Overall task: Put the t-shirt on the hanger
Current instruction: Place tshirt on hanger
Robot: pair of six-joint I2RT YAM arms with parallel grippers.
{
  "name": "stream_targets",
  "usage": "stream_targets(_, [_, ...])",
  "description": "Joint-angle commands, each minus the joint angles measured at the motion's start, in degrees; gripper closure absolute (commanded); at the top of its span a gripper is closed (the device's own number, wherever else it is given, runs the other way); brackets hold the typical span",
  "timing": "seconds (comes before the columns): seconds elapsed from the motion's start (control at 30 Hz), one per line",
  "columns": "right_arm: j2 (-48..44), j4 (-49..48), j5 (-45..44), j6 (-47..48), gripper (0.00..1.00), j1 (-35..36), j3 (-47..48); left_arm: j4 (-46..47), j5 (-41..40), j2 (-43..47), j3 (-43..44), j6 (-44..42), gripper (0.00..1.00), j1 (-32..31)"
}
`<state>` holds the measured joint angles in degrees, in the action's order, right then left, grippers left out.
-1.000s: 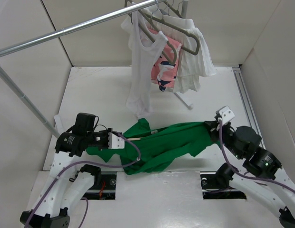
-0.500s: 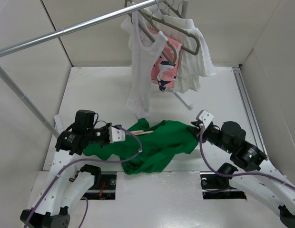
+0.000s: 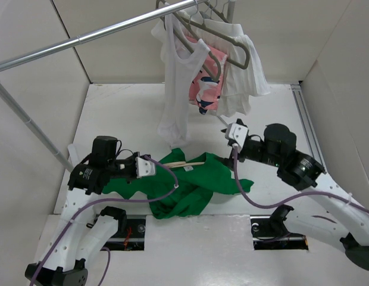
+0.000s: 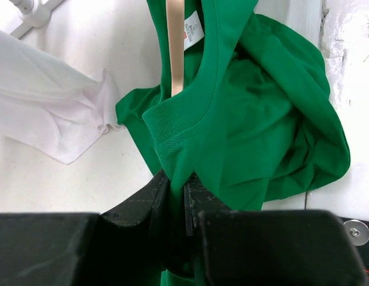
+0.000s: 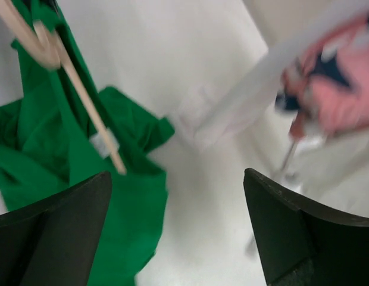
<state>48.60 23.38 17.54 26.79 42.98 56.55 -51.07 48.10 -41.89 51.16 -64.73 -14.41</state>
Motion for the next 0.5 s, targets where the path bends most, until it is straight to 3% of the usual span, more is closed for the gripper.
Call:
stream_targets(0.0, [6.8,-1.0,4.9,8.6,0.08,2.7,4.5,1.2,4.7,1.4,2.8,-0.9,1.0,0.3])
stream_targets(0.17, [18.8,-3.9,8.6,12.4,0.23,6.7,7.2,1.2,5.9,1.4,3.5,1.0,1.0,0.3])
stream_targets(0.47, [26.3,-8.0,9.8,12.4,0.4,10.2,8.0,2.8,5.9,2.0,3.0,2.2,1.0,0.3])
